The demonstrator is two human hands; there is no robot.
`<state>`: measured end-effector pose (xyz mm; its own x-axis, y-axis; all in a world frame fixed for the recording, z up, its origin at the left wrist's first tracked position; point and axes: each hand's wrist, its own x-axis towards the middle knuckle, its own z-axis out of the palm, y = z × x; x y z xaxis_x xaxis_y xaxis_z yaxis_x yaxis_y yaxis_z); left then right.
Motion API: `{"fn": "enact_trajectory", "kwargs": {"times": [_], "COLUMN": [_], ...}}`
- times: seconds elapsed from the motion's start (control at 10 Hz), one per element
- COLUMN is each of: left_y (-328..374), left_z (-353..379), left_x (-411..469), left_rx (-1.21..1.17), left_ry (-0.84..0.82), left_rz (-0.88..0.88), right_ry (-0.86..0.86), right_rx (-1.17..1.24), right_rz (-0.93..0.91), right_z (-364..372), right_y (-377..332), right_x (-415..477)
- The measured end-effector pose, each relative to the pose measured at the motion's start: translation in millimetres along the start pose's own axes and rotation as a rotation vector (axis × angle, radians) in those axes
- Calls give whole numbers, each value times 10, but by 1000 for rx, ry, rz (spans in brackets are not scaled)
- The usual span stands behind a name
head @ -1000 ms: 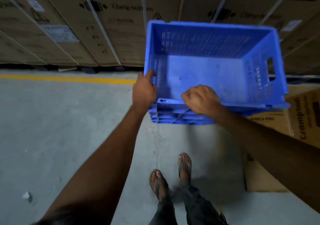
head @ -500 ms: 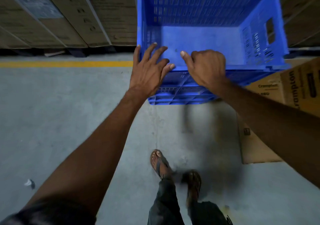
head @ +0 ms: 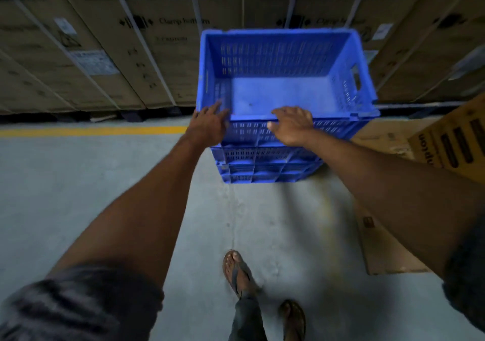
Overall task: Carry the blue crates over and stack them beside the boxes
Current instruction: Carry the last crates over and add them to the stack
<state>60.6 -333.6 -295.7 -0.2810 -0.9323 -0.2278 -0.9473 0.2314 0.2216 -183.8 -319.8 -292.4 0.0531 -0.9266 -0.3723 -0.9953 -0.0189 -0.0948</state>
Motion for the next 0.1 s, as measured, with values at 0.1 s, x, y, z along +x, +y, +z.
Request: {"fn": "enact_trajectory", "kwargs": {"times": [0.1], "left_y": [297], "left_z": [-332], "left_x": [-589], "left_rx": [3], "left_ry": [81], "left_rz": [2], "right_ry": [110], "right_rx": [227], "right_rz": [-50], "right_z": [-256], "right_y": [96], "right_x": [-660]}}
